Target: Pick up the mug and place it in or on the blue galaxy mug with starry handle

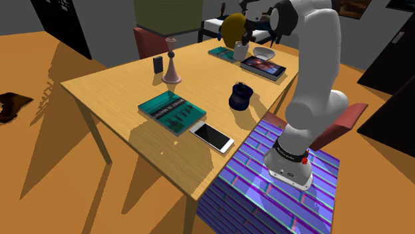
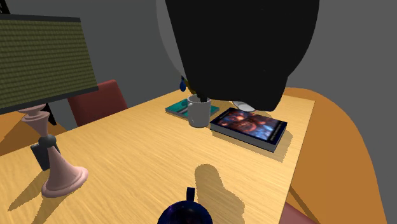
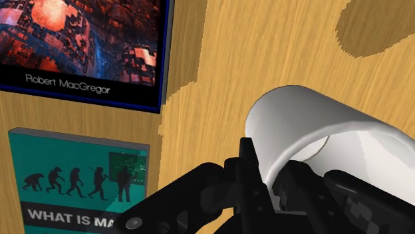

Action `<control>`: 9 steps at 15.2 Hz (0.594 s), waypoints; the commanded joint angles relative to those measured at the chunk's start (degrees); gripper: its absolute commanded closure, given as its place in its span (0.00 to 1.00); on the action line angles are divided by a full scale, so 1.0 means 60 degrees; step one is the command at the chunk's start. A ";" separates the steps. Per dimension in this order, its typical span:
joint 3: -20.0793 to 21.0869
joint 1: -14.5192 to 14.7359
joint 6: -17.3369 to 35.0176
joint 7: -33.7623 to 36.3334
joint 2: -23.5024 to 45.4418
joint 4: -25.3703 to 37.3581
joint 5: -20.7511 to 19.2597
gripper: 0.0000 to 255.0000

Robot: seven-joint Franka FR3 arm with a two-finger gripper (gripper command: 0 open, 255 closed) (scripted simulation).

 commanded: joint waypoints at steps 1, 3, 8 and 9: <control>-0.0011 -0.0032 -0.0262 0.0036 -0.0020 0.0249 -0.0019 1.00; -0.0018 -0.0072 -0.0517 0.0069 -0.0018 0.0512 -0.0029 1.00; -0.0025 -0.0202 -0.1190 0.0152 0.0040 0.1263 -0.0027 1.00; -0.0024 -0.0234 -0.1332 0.0168 0.0063 0.1431 -0.0022 1.00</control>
